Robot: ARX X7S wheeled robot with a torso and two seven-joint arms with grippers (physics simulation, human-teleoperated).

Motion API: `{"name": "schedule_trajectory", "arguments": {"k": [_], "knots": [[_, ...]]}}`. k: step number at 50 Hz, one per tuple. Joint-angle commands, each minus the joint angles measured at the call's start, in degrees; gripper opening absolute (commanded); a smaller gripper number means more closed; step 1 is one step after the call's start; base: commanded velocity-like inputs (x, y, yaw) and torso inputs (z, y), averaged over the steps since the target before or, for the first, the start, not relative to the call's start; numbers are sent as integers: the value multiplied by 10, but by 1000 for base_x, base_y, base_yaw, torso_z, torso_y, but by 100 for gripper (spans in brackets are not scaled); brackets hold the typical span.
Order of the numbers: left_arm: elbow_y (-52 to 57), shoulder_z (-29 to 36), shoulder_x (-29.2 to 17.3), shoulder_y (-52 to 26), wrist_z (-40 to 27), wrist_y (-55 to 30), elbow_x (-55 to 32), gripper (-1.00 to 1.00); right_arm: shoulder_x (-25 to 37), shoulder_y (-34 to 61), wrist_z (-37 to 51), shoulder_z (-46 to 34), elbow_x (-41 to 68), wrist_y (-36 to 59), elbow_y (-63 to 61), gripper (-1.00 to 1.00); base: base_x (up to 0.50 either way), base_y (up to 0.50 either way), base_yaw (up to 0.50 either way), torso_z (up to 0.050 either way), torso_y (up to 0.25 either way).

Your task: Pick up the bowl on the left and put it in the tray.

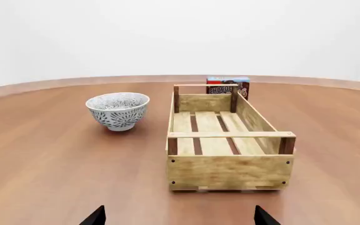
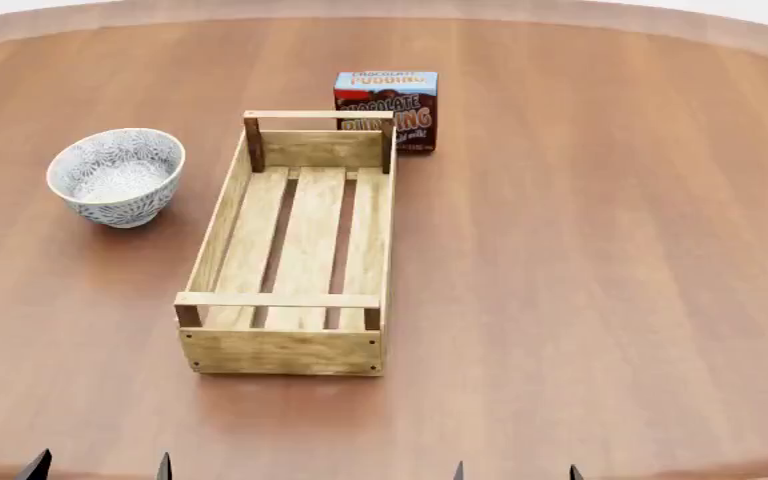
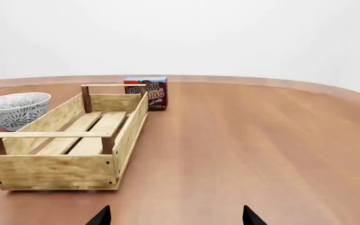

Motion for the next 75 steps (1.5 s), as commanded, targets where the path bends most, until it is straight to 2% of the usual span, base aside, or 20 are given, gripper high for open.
{"name": "schedule_trajectory", "arguments": {"k": [1,23,75], "knots": [[0,11,-9,0,-11,0,-9,100,17,0,20,-20,17,0,0,100,0,0,0,0,0],[6,44,-37,4,-47,16,-36,100,39,3,45,-44,47,-13,9,100,0,0,0,0,0],[-8,84,-68,-4,-80,17,-68,100,69,-4,74,-78,89,-37,2,100,0,499,0,0,0]]}}
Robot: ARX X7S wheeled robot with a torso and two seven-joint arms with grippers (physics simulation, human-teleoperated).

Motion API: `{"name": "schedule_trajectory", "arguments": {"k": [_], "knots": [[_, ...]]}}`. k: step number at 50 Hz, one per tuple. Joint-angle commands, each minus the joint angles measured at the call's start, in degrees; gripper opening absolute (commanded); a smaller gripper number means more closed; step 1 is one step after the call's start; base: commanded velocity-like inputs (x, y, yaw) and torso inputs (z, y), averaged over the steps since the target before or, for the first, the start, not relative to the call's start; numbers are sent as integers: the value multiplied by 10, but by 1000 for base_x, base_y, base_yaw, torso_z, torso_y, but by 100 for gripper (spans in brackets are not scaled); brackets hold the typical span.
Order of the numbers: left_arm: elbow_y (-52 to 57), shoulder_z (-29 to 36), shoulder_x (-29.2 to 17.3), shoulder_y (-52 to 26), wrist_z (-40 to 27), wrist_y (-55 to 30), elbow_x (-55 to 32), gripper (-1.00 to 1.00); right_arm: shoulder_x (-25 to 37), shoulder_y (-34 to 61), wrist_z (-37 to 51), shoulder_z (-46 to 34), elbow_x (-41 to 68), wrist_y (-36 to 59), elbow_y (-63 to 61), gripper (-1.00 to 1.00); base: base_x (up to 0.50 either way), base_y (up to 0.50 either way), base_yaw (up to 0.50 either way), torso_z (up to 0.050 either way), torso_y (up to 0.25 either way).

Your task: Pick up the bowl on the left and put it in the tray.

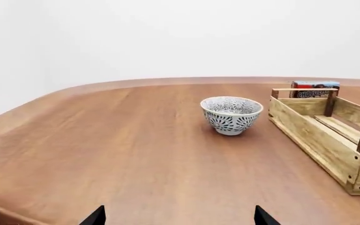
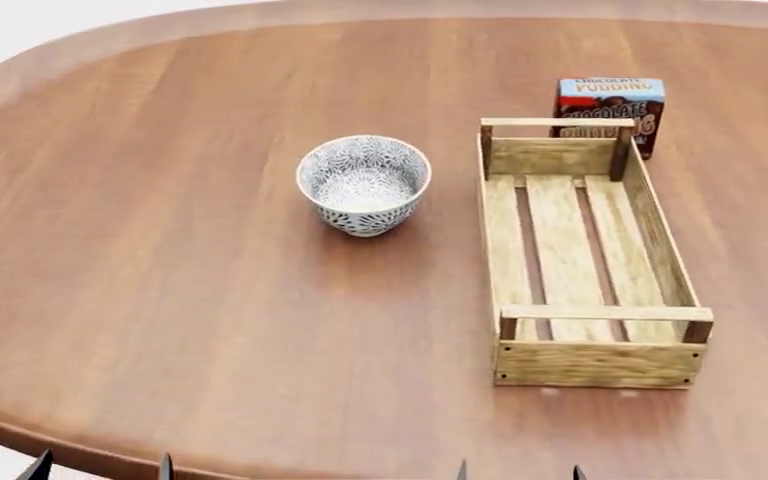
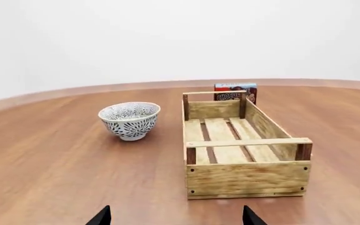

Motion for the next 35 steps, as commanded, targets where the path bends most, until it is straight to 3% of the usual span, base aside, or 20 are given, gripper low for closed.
{"name": "schedule_trajectory", "arguments": {"k": [1,12,35], "knots": [[0,8,-6,0,-7,-1,-5,100,6,-2,4,-8,6,-7,-3,100,0,500,0,0,0],[2,14,-11,-1,-12,-2,-10,100,14,-1,14,-23,-10,-7,-6,100,5,91,0,0,0],[-2,24,-19,-4,-22,2,-19,100,22,1,24,-31,2,-8,-9,100,499,0,0,0,0]]}}
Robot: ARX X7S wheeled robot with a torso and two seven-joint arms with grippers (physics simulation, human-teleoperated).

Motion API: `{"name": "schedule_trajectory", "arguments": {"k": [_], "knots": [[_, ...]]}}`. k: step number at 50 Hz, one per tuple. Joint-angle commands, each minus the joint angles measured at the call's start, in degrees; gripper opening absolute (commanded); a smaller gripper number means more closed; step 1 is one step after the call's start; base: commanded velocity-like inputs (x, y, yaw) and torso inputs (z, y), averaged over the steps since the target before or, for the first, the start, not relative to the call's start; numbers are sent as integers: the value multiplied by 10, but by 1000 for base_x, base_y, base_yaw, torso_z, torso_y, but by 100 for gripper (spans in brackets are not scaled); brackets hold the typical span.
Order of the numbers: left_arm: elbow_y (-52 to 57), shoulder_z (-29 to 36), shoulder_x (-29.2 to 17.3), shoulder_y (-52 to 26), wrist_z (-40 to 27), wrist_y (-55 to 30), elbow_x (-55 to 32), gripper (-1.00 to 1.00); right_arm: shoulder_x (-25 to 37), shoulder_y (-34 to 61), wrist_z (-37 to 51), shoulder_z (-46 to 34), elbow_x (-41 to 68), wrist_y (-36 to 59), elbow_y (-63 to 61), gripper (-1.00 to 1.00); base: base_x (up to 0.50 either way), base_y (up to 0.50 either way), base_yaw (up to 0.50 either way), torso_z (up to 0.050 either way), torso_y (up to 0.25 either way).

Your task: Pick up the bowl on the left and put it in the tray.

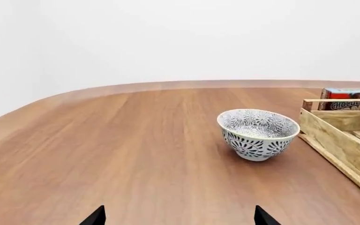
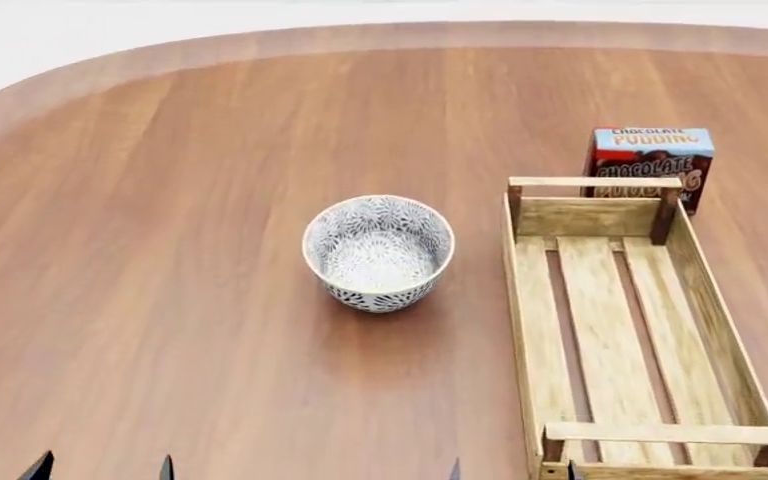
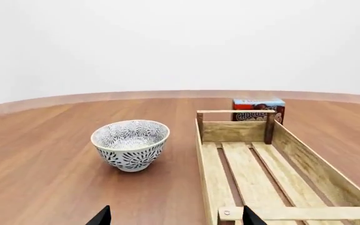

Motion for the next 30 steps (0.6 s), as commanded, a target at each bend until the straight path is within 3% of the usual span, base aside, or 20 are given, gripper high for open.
{"name": "schedule_trajectory", "arguments": {"k": [1,21,26,30], "knots": [[-1,5,-4,-2,-5,1,-4,100,4,2,5,-5,4,0,1,100,500,0,0,0,0],[-3,13,-10,-7,-12,-1,-10,100,10,10,15,-13,9,13,5,100,500,0,0,0,0],[23,8,-16,-21,-19,-64,-29,100,22,33,13,-8,53,142,-36,100,215,4,0,0,3],[124,9,-40,-39,-25,-192,-54,100,48,58,30,4,84,266,-138,100,0,0,0,0,0]]}}
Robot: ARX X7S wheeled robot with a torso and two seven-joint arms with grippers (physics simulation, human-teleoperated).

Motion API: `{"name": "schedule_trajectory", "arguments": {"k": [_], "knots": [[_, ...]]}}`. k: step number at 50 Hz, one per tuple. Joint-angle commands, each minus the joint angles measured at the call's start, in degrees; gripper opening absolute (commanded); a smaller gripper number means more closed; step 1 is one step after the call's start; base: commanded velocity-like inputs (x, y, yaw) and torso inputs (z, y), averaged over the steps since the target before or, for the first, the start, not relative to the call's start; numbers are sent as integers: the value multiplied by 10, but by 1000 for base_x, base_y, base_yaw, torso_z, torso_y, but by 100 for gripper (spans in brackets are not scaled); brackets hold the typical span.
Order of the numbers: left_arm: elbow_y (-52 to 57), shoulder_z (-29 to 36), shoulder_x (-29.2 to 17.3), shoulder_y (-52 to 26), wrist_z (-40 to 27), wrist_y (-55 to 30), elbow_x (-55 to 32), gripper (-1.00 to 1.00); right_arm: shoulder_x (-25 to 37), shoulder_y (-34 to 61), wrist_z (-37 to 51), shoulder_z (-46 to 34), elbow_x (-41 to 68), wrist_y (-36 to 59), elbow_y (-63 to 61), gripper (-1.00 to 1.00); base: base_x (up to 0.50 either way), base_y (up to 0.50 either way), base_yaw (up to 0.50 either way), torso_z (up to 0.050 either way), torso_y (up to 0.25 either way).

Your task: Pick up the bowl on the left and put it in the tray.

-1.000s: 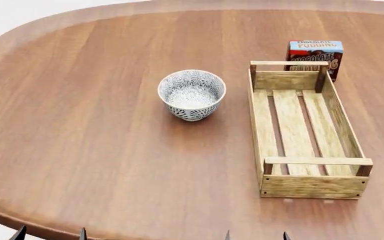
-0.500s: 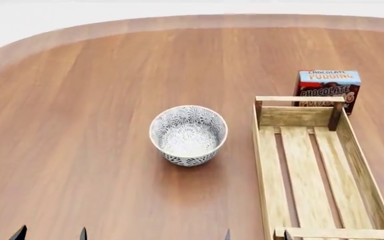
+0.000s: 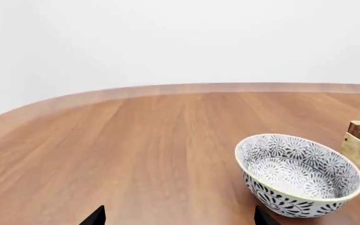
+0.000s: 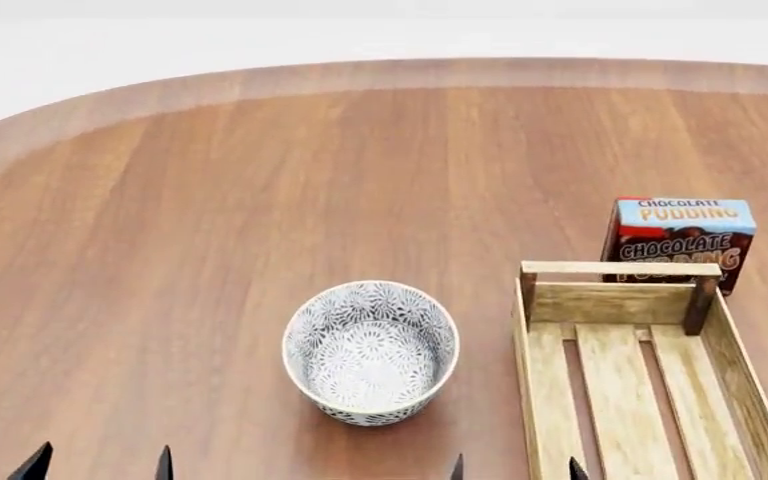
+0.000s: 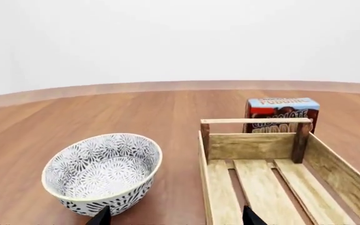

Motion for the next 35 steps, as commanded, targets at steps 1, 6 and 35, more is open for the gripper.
{"name": "schedule_trajectory", "arguments": {"k": [1,6,35], "knots": [[116,0,-29,-29,-14,-159,-32,100,37,43,20,15,61,212,-137,100,0,0,0,0,0],[227,4,-65,-62,-3,-260,-53,100,66,91,49,37,114,380,-268,100,0,0,0,0,0],[417,-176,-45,-231,-74,-633,-333,100,98,300,126,108,246,692,-435,100,0,0,0,24,0]]}}
